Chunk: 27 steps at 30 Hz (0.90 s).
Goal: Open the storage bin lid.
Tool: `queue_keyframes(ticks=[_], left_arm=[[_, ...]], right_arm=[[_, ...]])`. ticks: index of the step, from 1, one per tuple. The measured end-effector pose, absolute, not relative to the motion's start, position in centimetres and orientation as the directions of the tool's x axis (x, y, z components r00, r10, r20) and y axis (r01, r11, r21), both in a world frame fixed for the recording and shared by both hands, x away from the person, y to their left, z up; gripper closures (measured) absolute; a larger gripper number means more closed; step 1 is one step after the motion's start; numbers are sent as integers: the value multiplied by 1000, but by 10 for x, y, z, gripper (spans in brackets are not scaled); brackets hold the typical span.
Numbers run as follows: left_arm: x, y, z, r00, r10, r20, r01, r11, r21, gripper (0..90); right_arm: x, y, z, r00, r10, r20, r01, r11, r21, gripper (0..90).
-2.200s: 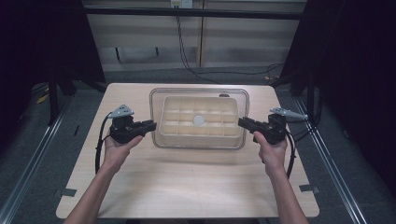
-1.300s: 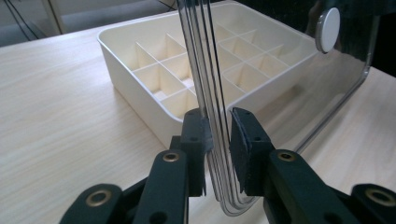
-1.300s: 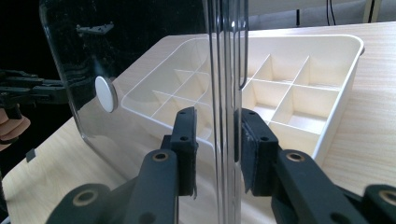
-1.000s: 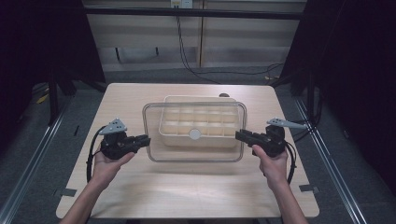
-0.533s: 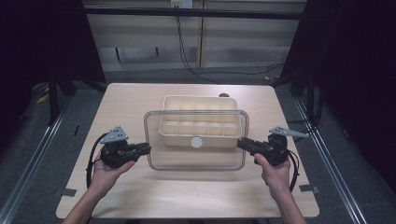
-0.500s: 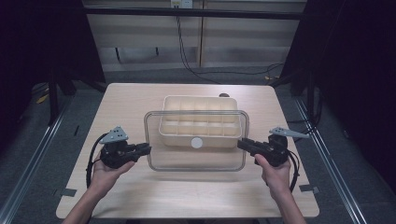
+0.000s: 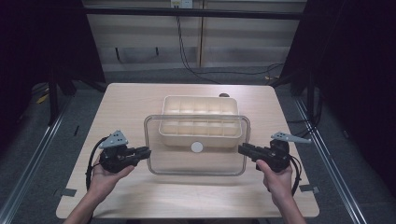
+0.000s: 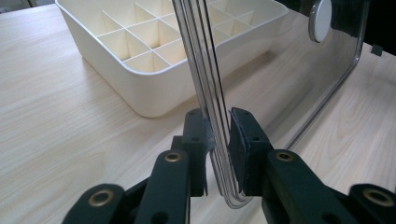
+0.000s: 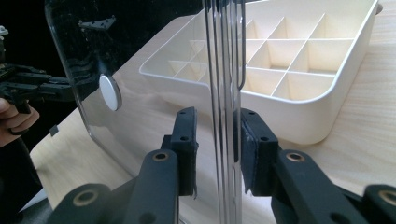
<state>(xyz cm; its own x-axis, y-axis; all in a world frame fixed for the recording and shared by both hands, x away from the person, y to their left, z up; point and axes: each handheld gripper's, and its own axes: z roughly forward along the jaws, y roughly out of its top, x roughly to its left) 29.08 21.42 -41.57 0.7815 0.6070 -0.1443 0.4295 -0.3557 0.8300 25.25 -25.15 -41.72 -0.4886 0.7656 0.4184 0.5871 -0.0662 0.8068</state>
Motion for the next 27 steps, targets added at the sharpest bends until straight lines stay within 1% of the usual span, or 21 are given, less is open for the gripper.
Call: queue_keyframes(ticks=[5, 7, 23, 26, 27], left_arm=[[286, 215, -418, 782, 606, -146, 431, -357, 829, 771], [282, 216, -420, 778, 607, -161, 440, -344, 830, 771], [263, 217, -425, 788, 594, -159, 449, -379, 809, 772], [258, 218, -427, 787, 592, -175, 460, -372, 806, 771], [257, 219, -427, 790, 590, -167, 455, -381, 805, 770]], right_arm=[[246, -251, -418, -496, 758, 423, 590, -62, 805, 702], [244, -251, -419, -499, 755, 425, 592, -61, 803, 702], [222, -250, -424, -503, 756, 419, 609, -34, 792, 704], [218, -247, -426, -490, 765, 418, 610, -42, 791, 703], [217, -246, -427, -478, 770, 423, 616, -49, 786, 703]])
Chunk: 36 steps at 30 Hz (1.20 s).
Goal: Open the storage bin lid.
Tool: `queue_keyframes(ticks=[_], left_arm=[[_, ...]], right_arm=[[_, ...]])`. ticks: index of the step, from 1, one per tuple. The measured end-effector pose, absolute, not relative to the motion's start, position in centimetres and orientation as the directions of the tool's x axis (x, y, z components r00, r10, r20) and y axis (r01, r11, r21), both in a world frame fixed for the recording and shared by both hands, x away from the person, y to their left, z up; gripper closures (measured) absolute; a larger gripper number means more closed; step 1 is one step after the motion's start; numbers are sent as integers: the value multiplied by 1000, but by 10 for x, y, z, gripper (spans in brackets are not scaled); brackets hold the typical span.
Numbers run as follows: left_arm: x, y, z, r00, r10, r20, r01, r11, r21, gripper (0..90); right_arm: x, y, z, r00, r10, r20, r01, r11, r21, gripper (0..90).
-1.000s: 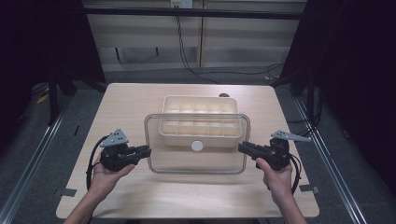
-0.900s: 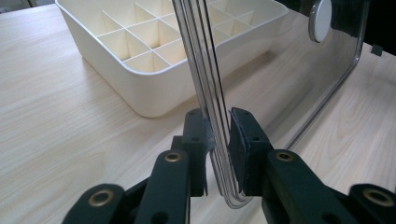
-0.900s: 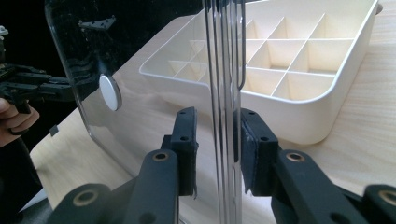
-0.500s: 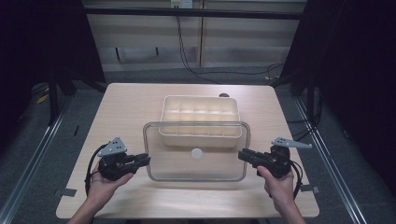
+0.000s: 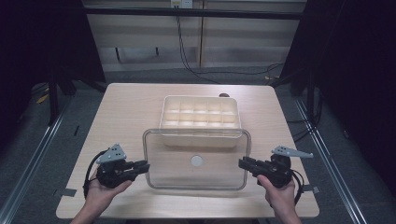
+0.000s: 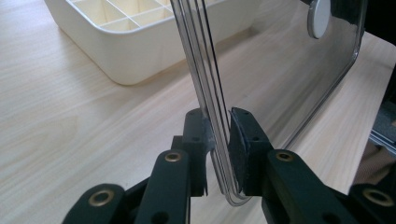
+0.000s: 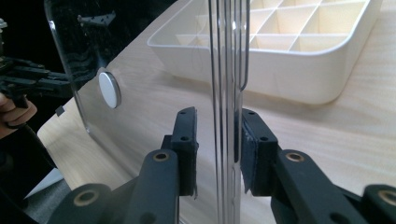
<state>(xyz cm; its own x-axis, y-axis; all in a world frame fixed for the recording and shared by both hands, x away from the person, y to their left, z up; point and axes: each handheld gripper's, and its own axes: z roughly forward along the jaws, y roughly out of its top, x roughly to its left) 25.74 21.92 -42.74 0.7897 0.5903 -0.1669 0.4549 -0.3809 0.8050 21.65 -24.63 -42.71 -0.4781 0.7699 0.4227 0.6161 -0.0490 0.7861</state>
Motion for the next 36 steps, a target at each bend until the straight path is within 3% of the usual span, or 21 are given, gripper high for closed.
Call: queue_keyframes(ticks=[24, 36], left_arm=[[248, 217, -447, 789, 586, -185, 490, -418, 765, 763], [250, 213, -455, 784, 595, -177, 505, -444, 740, 704]], right_arm=[[205, -244, -454, -451, 775, 442, 673, -30, 739, 692], [214, -241, -464, -436, 787, 436, 702, -5, 712, 665]])
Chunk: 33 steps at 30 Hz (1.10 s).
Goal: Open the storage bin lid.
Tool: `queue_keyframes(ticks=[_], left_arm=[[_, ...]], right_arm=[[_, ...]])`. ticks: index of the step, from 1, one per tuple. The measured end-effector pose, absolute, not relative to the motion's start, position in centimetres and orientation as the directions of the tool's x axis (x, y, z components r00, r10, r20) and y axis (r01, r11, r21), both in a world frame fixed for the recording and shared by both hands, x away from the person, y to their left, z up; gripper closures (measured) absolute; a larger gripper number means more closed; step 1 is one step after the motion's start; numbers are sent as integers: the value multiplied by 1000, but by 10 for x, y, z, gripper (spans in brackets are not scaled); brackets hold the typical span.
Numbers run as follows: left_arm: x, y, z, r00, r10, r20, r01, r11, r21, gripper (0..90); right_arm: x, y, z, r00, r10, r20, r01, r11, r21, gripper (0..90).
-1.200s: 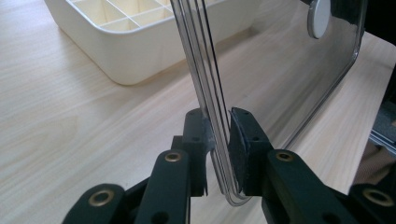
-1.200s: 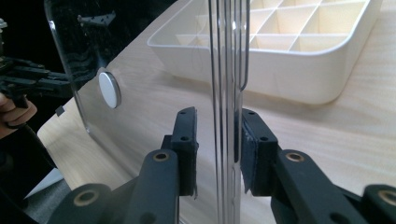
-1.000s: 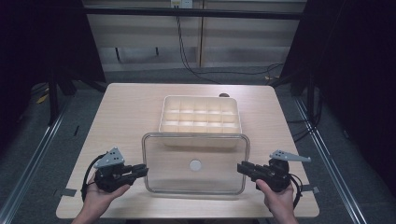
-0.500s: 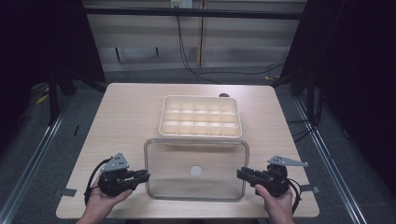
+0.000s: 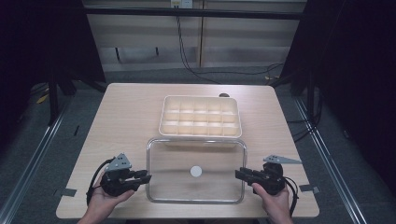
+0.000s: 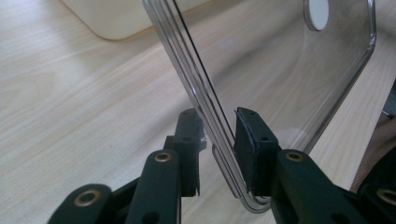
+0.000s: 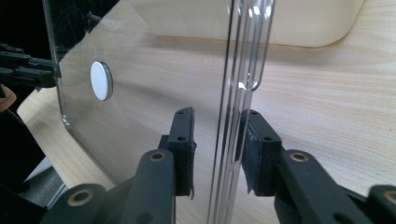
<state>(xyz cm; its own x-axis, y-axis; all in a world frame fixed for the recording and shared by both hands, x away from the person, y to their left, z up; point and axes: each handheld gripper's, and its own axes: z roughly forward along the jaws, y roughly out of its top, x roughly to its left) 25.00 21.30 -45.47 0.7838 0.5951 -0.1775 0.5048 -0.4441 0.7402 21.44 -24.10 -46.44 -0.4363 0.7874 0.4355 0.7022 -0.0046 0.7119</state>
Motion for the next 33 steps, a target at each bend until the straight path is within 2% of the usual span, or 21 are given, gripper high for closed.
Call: queue_keyframes(ticks=[10, 14, 33], left_arm=[[253, 210, -460, 791, 586, -176, 507, -467, 724, 662], [256, 208, -465, 789, 577, -209, 529, -467, 709, 644], [269, 203, -474, 775, 588, -232, 561, -470, 682, 619]], right_arm=[[218, -241, -471, -428, 790, 439, 720, 5, 694, 637], [219, -239, -474, -426, 795, 431, 728, 19, 685, 614], [233, -240, -484, -403, 807, 431, 760, 33, 649, 559]])
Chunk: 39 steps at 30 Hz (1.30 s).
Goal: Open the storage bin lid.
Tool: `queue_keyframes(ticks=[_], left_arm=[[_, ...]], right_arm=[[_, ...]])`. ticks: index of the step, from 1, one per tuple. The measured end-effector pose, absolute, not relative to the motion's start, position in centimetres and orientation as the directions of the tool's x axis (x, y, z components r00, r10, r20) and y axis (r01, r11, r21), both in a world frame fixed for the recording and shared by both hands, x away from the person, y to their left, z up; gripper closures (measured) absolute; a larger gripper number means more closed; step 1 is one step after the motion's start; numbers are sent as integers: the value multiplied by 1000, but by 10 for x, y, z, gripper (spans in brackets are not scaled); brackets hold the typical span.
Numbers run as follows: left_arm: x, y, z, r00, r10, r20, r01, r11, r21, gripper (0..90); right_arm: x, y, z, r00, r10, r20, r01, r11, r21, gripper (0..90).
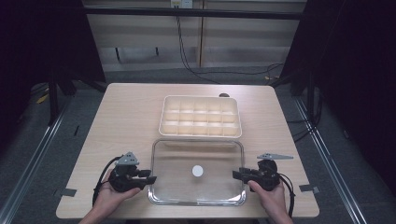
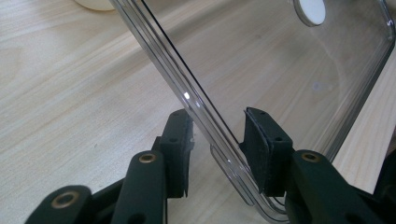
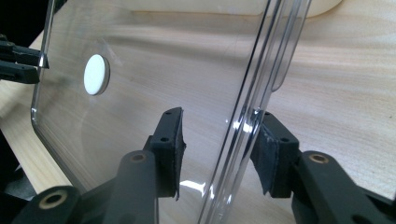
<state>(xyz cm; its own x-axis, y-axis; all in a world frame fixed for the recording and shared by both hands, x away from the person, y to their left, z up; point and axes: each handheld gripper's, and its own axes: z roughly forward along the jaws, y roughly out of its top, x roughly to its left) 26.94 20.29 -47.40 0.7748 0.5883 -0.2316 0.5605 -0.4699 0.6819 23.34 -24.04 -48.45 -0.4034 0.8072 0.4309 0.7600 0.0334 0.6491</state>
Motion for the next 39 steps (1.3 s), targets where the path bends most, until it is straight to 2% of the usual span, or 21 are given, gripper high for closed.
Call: queue_keyframes(ticks=[12, 22, 29, 39], left_arm=[[275, 202, -480, 781, 575, -243, 565, -485, 668, 589], [283, 195, -483, 779, 575, -250, 575, -497, 650, 561], [284, 194, -484, 780, 575, -247, 577, -509, 638, 538], [287, 194, -488, 773, 569, -279, 597, -506, 622, 504]], right_arm=[[240, -238, -492, -418, 816, 400, 767, 80, 637, 489], [246, -237, -493, -391, 845, 365, 787, 102, 609, 443], [246, -234, -496, -404, 841, 358, 778, 111, 618, 402], [248, -228, -496, -427, 857, 288, 748, 156, 645, 331]])
